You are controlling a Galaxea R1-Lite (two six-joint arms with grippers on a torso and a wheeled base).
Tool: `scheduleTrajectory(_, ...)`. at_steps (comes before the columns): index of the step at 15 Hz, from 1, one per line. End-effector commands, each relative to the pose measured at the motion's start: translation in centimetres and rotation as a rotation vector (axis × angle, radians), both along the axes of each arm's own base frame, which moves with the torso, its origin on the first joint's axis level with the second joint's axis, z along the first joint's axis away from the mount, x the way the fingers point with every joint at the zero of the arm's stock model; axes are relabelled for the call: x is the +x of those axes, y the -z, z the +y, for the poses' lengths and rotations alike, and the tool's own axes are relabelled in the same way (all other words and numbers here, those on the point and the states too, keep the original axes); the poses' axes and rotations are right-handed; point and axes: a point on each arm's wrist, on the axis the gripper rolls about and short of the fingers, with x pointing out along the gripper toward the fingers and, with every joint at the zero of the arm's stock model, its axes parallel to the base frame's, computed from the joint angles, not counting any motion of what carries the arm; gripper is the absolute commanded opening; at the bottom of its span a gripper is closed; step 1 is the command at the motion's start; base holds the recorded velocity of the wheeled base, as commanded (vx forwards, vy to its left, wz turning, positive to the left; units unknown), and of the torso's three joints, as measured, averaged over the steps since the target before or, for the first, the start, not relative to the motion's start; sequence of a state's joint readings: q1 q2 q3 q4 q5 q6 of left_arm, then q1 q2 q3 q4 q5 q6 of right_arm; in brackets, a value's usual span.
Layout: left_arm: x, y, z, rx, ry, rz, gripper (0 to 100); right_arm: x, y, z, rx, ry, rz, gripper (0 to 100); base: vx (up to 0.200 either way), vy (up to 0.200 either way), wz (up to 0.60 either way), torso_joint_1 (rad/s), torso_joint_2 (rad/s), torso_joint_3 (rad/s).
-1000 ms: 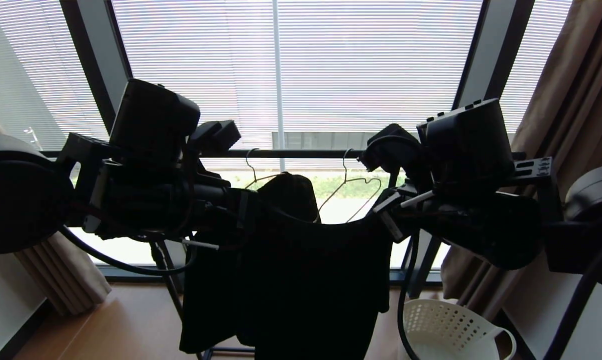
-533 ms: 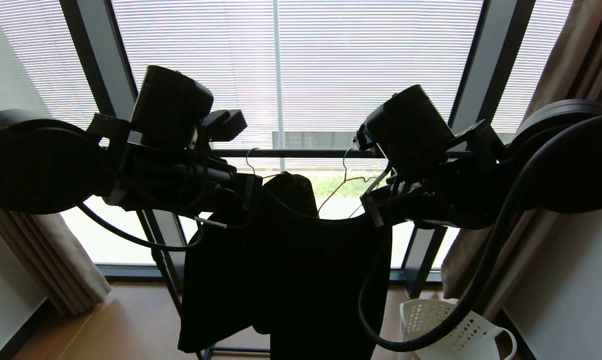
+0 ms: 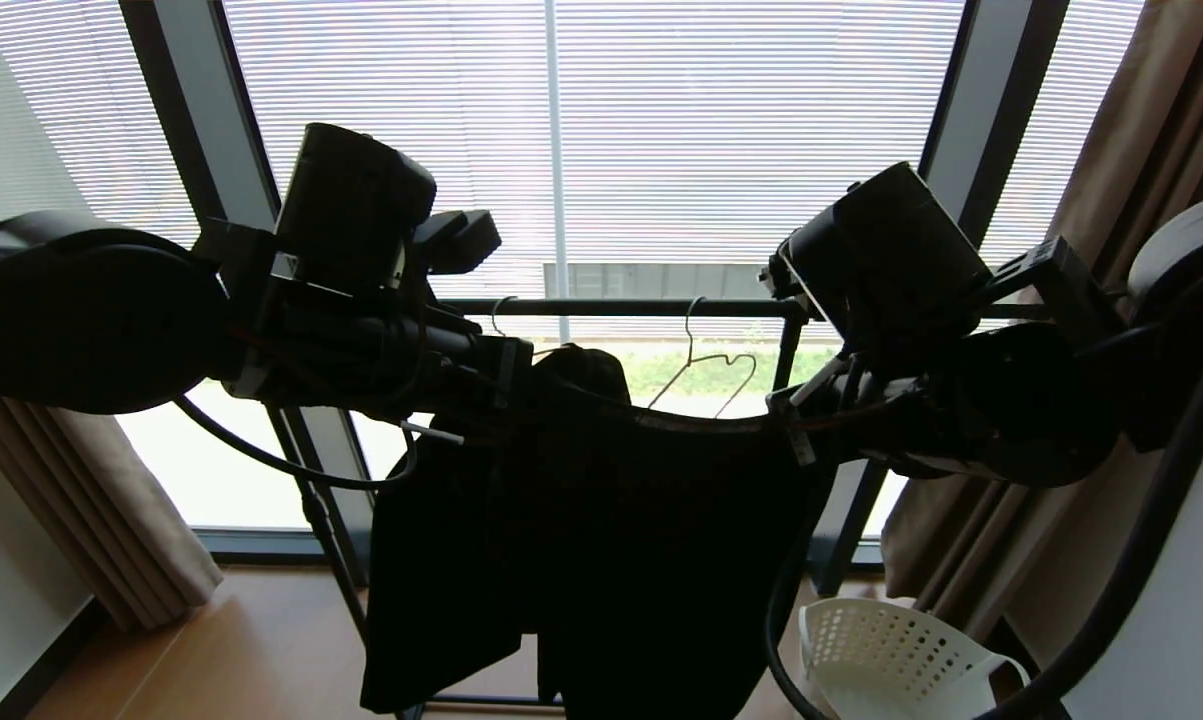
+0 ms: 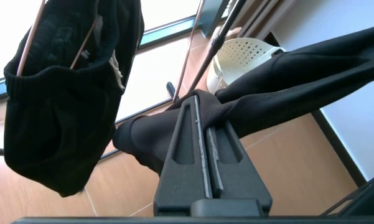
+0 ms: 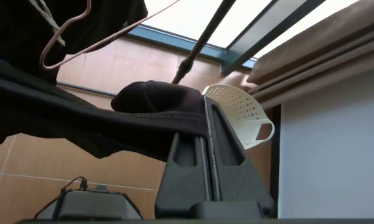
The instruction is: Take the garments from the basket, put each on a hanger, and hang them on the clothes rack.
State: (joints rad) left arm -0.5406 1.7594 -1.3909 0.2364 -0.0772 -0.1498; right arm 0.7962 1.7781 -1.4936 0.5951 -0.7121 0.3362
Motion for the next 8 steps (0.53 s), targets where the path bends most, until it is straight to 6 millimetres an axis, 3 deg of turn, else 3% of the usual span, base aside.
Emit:
scheduleTrajectory(1,0.3,-0.1,-0.2,-0.012,0.010,-0.006,0,-1.1,-0.1,-0.1,-0.012,-0.013,-0.008,0,0.000,0.000,0.00,0.000,0.00,0.000)
scheduleTrajectory(3,0.9,-0.3,-0.5,-0.026,0.018,-0.013,0,-2.1,0.5,0.1,-0.042,-0.043,0.010,0,0.000,0.000,0.00,0.000,0.00,0.000)
scheduleTrajectory(8,3.5,-2.3,-2.4,-0.104,0.077,-0.075,0,-7.5,0.2,-0.1,-0.082,-0.277,0.042,0,0.000,0.000,0.00,0.000,0.00,0.000)
